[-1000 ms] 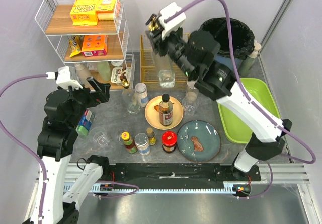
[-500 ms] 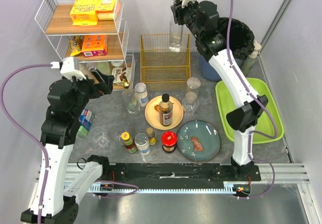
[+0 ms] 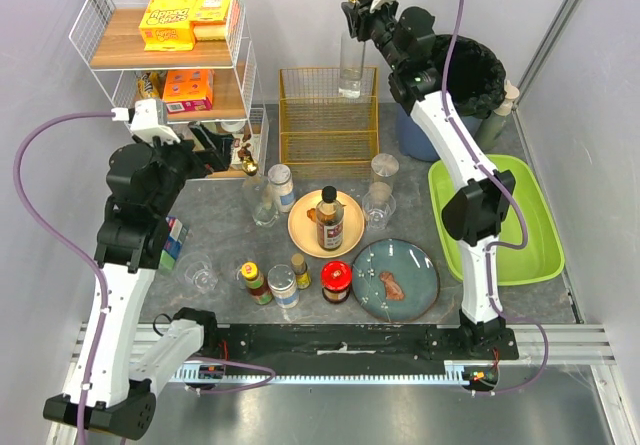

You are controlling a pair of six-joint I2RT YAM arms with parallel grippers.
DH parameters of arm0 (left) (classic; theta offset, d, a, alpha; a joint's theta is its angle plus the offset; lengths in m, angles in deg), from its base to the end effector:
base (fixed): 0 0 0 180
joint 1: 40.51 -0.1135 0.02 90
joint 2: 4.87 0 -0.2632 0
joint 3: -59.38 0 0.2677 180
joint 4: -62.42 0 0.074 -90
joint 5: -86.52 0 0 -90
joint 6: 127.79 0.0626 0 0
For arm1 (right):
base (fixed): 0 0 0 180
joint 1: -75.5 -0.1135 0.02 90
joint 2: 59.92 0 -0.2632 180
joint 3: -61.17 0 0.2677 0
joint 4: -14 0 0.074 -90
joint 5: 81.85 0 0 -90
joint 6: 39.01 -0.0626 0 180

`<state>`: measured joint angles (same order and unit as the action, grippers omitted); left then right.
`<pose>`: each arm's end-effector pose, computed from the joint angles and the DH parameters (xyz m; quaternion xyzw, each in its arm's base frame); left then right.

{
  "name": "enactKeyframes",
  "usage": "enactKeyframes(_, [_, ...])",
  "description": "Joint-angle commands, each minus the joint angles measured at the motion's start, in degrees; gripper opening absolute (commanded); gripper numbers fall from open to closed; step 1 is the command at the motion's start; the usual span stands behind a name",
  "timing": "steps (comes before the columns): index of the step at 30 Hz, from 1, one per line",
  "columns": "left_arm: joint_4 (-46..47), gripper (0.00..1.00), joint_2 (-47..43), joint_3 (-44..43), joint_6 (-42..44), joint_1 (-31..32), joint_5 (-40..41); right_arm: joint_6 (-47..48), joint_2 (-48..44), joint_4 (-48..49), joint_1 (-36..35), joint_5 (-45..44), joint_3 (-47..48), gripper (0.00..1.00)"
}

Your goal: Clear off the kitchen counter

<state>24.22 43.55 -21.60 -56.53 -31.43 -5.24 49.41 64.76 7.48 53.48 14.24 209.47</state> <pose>0.2040 -0.0345 0.4410 -0.0521 0.7392 -0.1724 0.6490 0.5030 0.2106 0.4773 -0.1473 0.5763 0.1952 0.7798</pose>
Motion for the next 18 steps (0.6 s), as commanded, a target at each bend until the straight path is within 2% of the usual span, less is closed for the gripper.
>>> enactKeyframes(1, [5.92, 0.99, 2.37, -0.17, 1.87, -0.03, -0.96, 0.26, -0.23, 14.47, -0.21, 2.26, 5.01, 0.0])
enactKeyframes(10, [9.87, 0.98, 2.11, 2.46, 1.6, -0.03, -3.86, 3.61, 2.67, 20.46, 1.19, 6.3, 3.78, 0.0])
enactKeyframes(18, [12.42, 0.99, 1.59, 3.78, 0.64, -0.03, -4.65, 3.52, 0.48, 23.97, 2.24, 10.87, -5.34, 0.0])
